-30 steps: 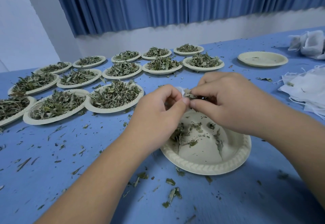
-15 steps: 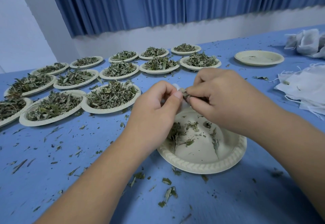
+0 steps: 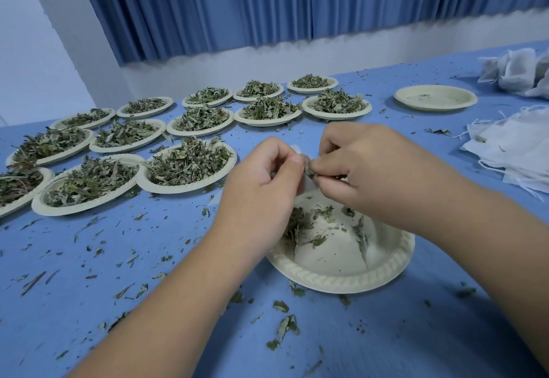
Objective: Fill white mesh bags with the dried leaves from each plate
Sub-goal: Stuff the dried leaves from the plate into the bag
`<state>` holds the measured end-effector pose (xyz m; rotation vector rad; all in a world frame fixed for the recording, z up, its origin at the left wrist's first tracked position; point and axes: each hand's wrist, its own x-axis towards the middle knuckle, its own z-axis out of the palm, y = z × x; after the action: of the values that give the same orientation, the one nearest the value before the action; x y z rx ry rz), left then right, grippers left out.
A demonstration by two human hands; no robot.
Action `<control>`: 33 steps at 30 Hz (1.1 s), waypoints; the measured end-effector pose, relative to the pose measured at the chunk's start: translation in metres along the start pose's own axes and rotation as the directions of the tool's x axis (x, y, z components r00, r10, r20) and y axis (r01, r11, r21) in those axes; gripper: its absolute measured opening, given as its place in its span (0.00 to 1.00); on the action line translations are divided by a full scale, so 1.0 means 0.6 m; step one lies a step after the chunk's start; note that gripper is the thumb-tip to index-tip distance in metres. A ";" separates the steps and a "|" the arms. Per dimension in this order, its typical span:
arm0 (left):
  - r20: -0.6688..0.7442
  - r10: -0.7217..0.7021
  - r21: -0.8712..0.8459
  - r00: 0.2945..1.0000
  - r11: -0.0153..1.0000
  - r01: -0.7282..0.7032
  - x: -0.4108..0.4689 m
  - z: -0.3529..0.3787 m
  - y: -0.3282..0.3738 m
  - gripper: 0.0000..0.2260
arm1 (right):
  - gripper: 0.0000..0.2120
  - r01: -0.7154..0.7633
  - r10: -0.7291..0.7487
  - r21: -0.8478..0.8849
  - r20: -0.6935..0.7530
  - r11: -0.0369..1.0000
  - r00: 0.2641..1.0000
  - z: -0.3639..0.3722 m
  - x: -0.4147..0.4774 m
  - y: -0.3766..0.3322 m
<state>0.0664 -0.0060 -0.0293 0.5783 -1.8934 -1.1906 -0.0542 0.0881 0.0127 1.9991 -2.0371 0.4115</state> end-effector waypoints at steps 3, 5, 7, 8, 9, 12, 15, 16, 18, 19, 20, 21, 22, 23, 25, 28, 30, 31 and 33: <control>-0.018 -0.012 -0.034 1.000 0.999 0.011 -0.001 0.003 0.004 0.07 | 0.12 -0.005 0.005 0.034 -0.005 0.999 1.000 -0.001 -0.001 0.003; 0.006 0.020 0.005 1.000 1.000 -0.020 -0.004 0.003 0.007 0.06 | 0.11 -0.023 0.024 0.060 -0.005 0.998 1.000 -0.002 -0.001 0.003; 0.052 0.070 0.077 0.996 0.994 -0.074 -0.007 0.004 0.008 0.06 | 0.12 -0.047 0.047 0.071 0.005 0.996 0.999 -0.003 -0.001 0.002; 0.070 0.085 0.096 0.994 0.991 -0.092 -0.009 0.004 0.008 0.06 | 0.12 -0.063 0.063 0.067 0.011 0.996 0.998 -0.003 0.000 0.000; 0.083 0.093 0.107 0.992 0.989 -0.102 -0.009 0.004 0.007 0.06 | 0.13 -0.079 0.078 0.060 0.013 0.995 0.997 -0.003 0.001 -0.001; 0.097 0.111 0.161 0.989 0.979 -0.126 -0.008 0.004 0.003 0.08 | 0.14 -0.124 0.124 0.057 0.010 0.991 0.992 0.003 0.004 -0.005; 0.103 0.134 0.260 0.986 0.953 -0.156 -0.007 0.005 -0.001 0.08 | 0.14 -0.123 0.121 0.073 0.020 0.990 0.992 0.009 0.005 -0.002; 0.100 0.144 0.288 0.985 0.943 -0.167 -0.007 0.005 -0.001 0.08 | 0.13 -0.109 0.109 0.086 0.008 0.990 0.994 0.009 0.004 0.000; 0.083 0.158 0.319 0.984 0.931 -0.176 -0.006 0.005 -0.002 0.08 | 0.11 -0.065 0.072 0.128 -0.051 0.990 0.996 0.006 0.001 0.005; 0.072 0.159 0.323 0.985 0.930 -0.173 -0.006 0.005 -0.002 0.09 | 0.10 -0.052 0.067 0.168 -0.086 0.984 0.994 0.004 -0.001 0.008; 0.060 0.156 0.322 0.986 0.932 -0.167 -0.005 0.004 -0.002 0.09 | 0.09 -0.047 0.073 0.219 -0.114 0.975 0.991 0.003 -0.002 0.009; 0.049 0.151 0.319 0.987 0.934 -0.159 -0.005 0.003 -0.002 0.09 | 0.07 -0.040 0.079 0.265 -0.137 0.963 0.987 0.003 -0.003 0.010; 0.042 0.146 0.312 0.988 0.938 -0.152 -0.004 0.003 -0.003 0.09 | 0.06 -0.028 0.077 0.298 -0.156 0.954 0.985 0.005 -0.004 0.011; 0.040 0.142 0.300 0.989 0.942 -0.147 -0.004 0.002 -0.003 0.09 | 0.06 -0.015 0.072 0.314 -0.169 0.949 0.983 0.008 -0.003 0.013; 0.052 0.139 0.263 0.989 0.953 -0.148 -0.004 0.002 -0.002 0.09 | 0.06 0.003 0.057 0.296 -0.192 0.955 0.980 0.013 0.000 0.014; 0.082 0.141 0.223 0.987 0.962 -0.156 -0.007 0.003 -0.002 0.09 | 0.09 0.027 0.013 0.184 -0.214 0.983 0.977 0.021 0.002 0.009; 0.079 0.122 0.176 0.989 0.975 -0.134 -0.007 0.004 -0.002 0.08 | 0.08 0.025 0.008 0.157 -0.206 0.987 0.979 0.022 0.002 0.006; 0.072 0.098 0.133 0.993 0.985 -0.107 -0.007 0.004 -0.001 0.08 | 0.08 0.026 0.005 0.150 -0.203 0.988 0.979 0.022 0.002 0.006; 0.059 0.055 0.053 0.997 0.997 -0.058 -0.005 0.005 0.001 0.07 | 0.07 0.030 -0.003 0.137 -0.188 0.990 0.982 0.019 0.002 0.005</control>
<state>0.0655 -0.0019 -0.0310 0.5213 -1.9837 -1.1329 -0.0568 0.0824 0.0025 1.9689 -1.9226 0.7278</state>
